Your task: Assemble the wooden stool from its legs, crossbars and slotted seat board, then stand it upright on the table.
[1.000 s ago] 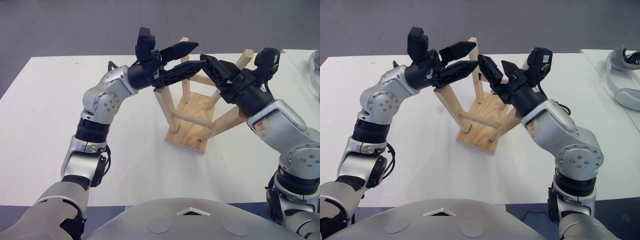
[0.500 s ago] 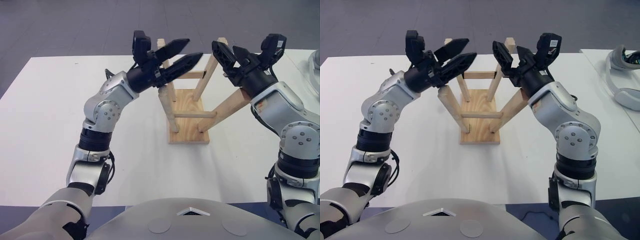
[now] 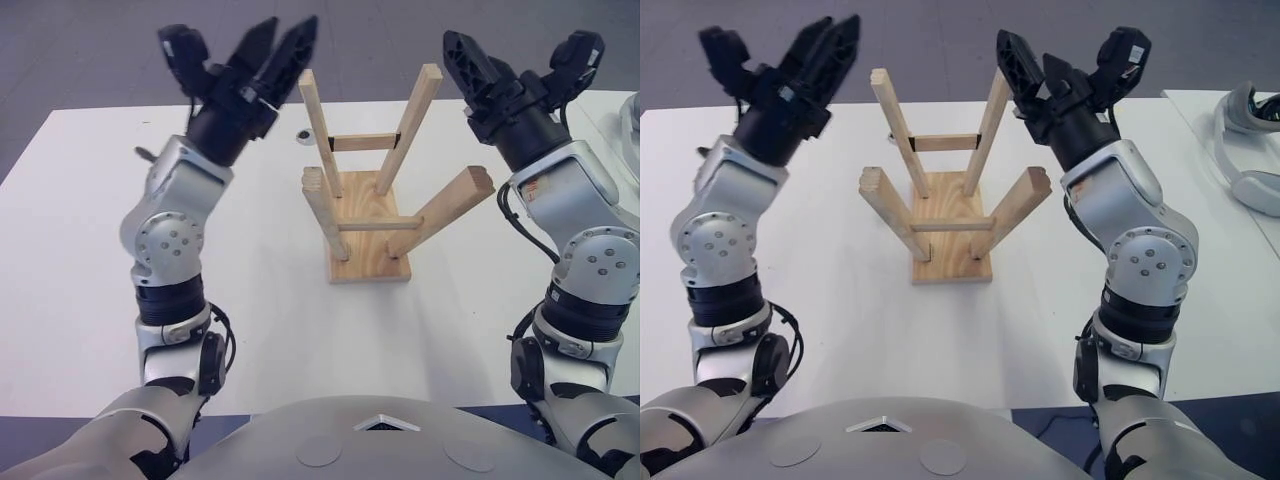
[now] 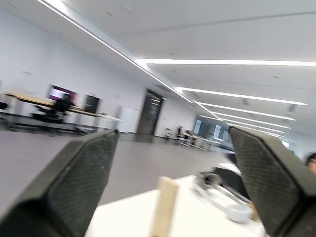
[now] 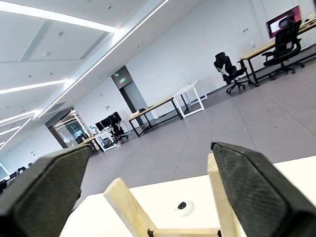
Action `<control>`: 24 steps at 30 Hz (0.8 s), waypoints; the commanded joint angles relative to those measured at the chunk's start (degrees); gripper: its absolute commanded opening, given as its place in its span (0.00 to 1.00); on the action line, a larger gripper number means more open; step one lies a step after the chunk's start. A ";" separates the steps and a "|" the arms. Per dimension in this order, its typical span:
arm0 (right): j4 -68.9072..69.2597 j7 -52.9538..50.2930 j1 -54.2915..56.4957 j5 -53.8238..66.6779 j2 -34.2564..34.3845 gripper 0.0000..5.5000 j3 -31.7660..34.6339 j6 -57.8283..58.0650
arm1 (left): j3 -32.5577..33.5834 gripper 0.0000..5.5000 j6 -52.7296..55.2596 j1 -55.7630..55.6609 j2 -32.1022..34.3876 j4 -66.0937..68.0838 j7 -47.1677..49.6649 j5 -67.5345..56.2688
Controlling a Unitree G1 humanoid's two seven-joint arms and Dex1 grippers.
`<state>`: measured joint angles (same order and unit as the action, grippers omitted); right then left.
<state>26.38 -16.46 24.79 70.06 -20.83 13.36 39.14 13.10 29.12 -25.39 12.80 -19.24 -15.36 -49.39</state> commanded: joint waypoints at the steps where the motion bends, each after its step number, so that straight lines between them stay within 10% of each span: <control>1: 2.05 0.88 -8.39 -11.99 -3.80 0.82 1.36 -2.61 | 0.01 0.75 2.71 10.17 5.30 -2.38 12.41 16.46; 9: 15.21 -0.50 -49.29 -45.61 2.64 0.82 4.96 -18.24 | -8.80 0.75 0.05 36.16 1.05 -28.18 30.15 46.50; 12: 17.21 3.68 -46.40 -43.07 4.13 0.82 2.62 -18.53 | -12.44 0.75 0.88 36.86 -0.96 -30.38 28.28 46.79; 17: 21.94 19.31 -31.56 -21.67 2.16 0.82 -16.37 -3.43 | -39.00 0.75 20.97 23.86 -6.02 -15.43 1.02 24.67; 24: 20.23 18.96 -31.86 -22.88 0.73 0.82 -15.94 -1.43 | -35.81 0.75 26.43 22.17 -9.27 -12.77 -0.38 22.72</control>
<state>46.70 2.59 -6.46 47.21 -19.44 -3.26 36.96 -23.47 54.83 -2.03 2.34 -31.25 -15.67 -26.71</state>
